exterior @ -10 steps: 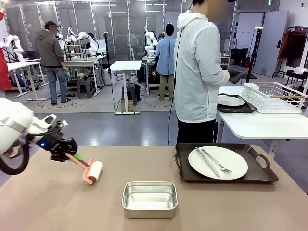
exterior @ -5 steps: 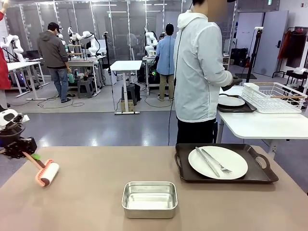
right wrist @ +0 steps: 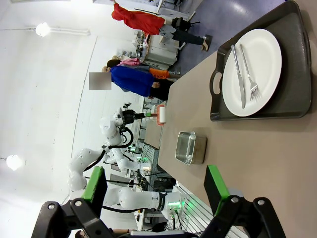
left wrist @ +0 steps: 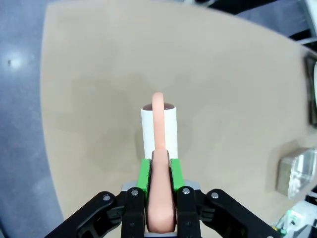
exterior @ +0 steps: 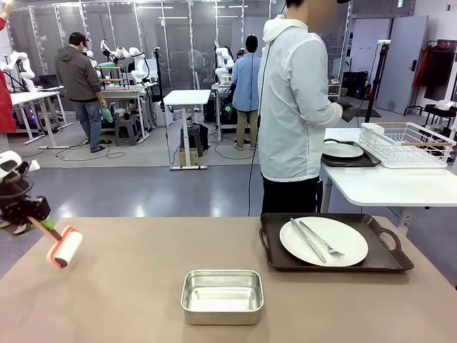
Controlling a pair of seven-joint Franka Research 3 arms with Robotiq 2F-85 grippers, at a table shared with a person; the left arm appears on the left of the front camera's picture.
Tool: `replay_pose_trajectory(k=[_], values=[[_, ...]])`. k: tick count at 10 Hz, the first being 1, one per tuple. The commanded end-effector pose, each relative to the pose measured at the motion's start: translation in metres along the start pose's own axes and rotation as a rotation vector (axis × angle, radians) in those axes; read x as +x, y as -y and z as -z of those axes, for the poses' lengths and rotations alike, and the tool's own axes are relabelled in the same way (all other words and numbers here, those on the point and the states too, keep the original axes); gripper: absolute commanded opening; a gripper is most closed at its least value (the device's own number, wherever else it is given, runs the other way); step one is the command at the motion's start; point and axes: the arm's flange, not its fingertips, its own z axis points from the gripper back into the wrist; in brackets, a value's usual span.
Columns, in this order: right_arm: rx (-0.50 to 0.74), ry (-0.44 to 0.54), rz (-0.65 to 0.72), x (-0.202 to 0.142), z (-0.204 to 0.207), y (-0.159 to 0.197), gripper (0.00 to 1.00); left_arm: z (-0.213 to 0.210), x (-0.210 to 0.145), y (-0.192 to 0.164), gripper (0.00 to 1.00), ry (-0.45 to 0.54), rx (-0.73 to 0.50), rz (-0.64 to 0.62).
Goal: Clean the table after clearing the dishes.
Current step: When the left (or right) Handle tray is removed, use the left hand (or right hand) to clean the left (or right) side of the table with the Lint Roller.
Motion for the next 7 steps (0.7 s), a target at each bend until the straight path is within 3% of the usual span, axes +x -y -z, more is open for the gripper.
replay_pose_trajectory(k=[1,3,4,7], values=[[0.005,-0.001,-0.007,-0.001,-0.001,-0.003,1.0,-0.066,-0.004,0.055,0.2,0.055,0.024,0.096],[0.005,-0.001,-0.007,-0.001,-0.001,-0.003,1.0,-0.124,0.0,0.096,0.2,0.004,0.028,0.132],[0.005,-0.001,-0.007,-0.001,-0.001,-0.003,1.0,-0.068,0.008,0.057,0.2,0.061,0.028,0.104],[0.005,-0.001,-0.007,-0.001,-0.001,-0.003,1.0,-0.068,0.008,0.057,0.2,0.061,0.028,0.104]])
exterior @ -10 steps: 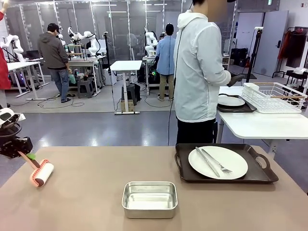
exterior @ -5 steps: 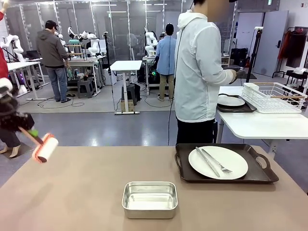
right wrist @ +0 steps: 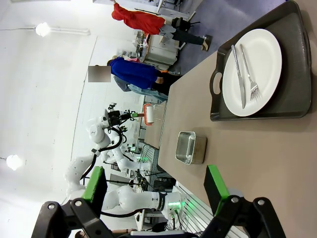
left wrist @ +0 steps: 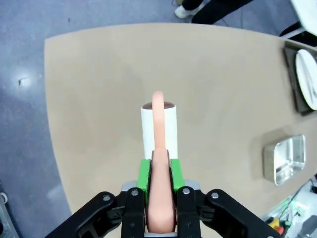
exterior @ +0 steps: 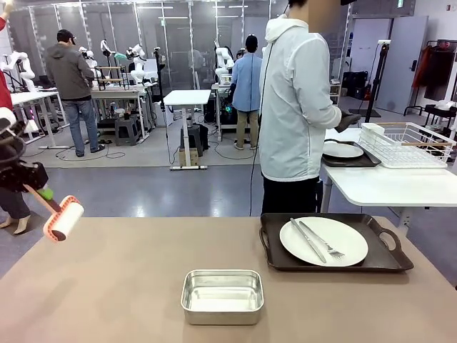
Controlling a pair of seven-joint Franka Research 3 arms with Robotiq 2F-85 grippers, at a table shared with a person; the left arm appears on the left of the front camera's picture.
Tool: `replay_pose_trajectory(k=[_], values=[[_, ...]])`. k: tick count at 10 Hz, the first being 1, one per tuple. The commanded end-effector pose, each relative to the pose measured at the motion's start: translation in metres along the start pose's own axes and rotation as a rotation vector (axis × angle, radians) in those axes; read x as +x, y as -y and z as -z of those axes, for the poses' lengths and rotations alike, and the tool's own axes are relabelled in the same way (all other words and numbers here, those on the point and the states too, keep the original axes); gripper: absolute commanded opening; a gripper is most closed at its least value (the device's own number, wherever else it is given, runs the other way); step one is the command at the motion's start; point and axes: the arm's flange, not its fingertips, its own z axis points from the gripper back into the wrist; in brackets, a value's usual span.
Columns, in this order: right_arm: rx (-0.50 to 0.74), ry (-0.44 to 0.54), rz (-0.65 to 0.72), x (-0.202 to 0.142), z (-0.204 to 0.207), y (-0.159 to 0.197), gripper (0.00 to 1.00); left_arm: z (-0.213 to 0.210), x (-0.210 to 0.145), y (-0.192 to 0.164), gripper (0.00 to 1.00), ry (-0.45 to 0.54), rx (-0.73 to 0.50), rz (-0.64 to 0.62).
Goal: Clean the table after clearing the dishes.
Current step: When the left (or right) Handle tray is removed, use the left hand (or right hand) to clean the left (or right) side of the table with the Lint Roller, then place the Lint Roller back on top of the Airtight Container.
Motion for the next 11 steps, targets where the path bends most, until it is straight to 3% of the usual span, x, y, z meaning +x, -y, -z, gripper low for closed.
replay_pose_trajectory(k=[1,6,8,9,11], values=[[0.005,-0.001,-0.007,-0.001,-0.001,-0.003,1.0,-0.001,0.003,-0.001,0.2,0.035,-0.015,0.017],[0.005,-0.001,-0.007,-0.001,-0.001,-0.003,1.0,0.003,0.003,-0.001,0.2,0.005,0.004,0.004],[0.005,-0.001,-0.007,-0.001,-0.001,-0.003,1.0,-0.003,0.028,0.084,0.2,-0.045,0.037,0.481],[0.005,-0.001,-0.007,-0.001,-0.001,-0.003,1.0,0.004,0.025,0.139,0.2,-0.126,0.051,0.663],[0.005,-0.001,-0.007,-0.001,-0.001,-0.003,1.0,0.012,0.006,0.228,0.2,-0.185,-0.017,0.95]])
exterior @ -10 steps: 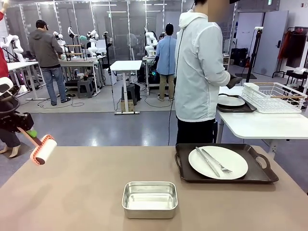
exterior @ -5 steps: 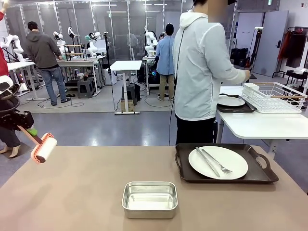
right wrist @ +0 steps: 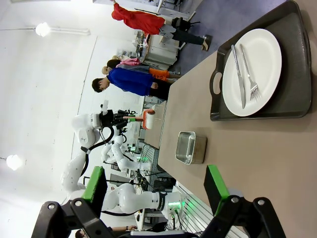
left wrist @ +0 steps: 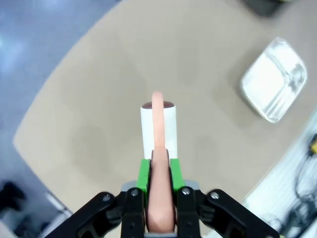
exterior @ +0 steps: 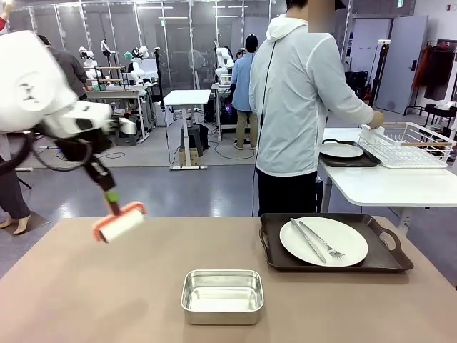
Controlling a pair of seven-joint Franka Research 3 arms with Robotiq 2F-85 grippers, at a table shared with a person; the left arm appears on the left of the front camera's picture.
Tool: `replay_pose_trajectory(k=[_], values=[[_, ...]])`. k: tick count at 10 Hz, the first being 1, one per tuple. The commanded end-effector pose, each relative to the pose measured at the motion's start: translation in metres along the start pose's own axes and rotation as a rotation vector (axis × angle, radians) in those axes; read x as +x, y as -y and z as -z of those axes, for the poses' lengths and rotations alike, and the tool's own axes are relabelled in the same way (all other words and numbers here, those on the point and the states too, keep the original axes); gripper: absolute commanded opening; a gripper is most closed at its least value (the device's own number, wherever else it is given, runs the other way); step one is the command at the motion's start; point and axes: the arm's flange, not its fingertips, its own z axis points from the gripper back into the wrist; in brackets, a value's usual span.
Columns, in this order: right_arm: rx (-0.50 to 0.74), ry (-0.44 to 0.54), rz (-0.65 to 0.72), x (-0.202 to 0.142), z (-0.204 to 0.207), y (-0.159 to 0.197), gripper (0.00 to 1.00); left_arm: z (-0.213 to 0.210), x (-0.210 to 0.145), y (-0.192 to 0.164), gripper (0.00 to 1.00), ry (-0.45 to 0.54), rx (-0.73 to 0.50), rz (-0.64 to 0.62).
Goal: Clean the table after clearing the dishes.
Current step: Place the Lint Roller back on top of the Airtight Container.
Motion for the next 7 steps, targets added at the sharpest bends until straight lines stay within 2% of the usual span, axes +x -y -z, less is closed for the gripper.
replay_pose_trajectory(k=[1,3,7], values=[[0.005,-0.001,-0.008,-0.001,-0.001,-0.003,1.0,0.001,0.023,0.044,0.2,-0.007,-0.047,0.308],[0.005,-0.001,-0.008,-0.001,-0.001,-0.003,1.0,0.014,0.06,0.095,0.2,-0.046,-0.111,0.474],[0.005,-0.001,-0.008,-0.001,-0.001,-0.003,1.0,0.053,0.111,0.17,0.2,-0.121,-0.22,0.654]])
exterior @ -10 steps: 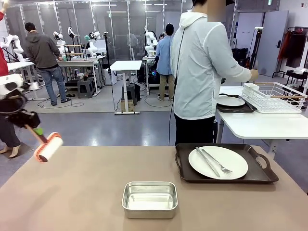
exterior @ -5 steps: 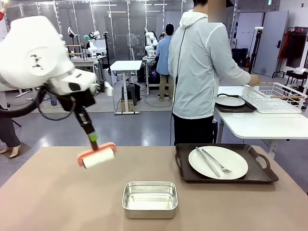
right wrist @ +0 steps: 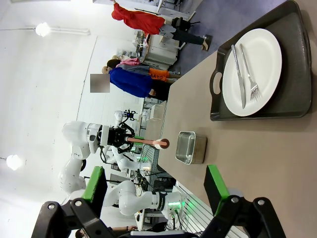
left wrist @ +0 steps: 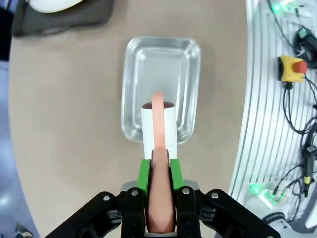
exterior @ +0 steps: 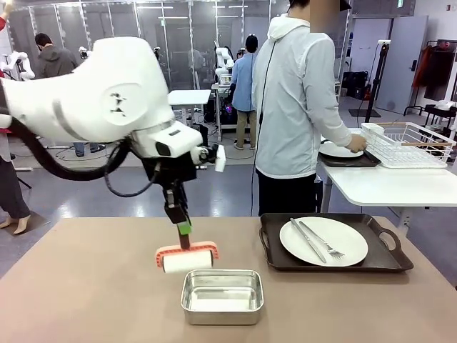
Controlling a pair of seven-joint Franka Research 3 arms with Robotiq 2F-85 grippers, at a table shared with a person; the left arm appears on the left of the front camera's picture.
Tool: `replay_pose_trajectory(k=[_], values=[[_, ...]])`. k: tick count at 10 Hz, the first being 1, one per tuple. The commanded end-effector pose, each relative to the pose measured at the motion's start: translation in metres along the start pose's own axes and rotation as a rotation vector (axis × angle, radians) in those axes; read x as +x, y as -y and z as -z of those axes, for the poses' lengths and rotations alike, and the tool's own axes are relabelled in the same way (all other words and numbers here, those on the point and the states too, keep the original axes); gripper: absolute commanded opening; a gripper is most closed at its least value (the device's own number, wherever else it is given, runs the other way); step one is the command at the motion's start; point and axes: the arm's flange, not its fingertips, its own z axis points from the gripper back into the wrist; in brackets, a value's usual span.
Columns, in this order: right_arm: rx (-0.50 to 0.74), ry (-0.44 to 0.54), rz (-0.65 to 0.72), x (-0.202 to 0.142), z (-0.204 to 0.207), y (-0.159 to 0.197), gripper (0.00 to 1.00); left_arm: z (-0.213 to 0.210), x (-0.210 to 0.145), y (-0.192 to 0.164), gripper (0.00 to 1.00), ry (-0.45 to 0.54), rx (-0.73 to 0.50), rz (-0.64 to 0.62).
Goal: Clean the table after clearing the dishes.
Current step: Place the Lint Roller back on top of the Airtight Container.
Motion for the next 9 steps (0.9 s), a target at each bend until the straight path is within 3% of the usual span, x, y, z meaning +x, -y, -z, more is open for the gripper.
replay_pose_trajectory(k=[1,5,9], values=[[0.005,-0.001,-0.008,-0.001,-0.001,-0.003,1.0,0.005,0.021,-0.009,0.2,-0.016,-0.058,0.064],[0.005,-0.001,-0.008,-0.001,-0.001,-0.003,1.0,0.036,0.059,-0.023,0.2,-0.055,-0.108,0.156],[0.005,-0.001,-0.008,-0.001,-0.001,-0.003,1.0,0.071,0.056,-0.051,0.2,-0.06,-0.156,0.178]])
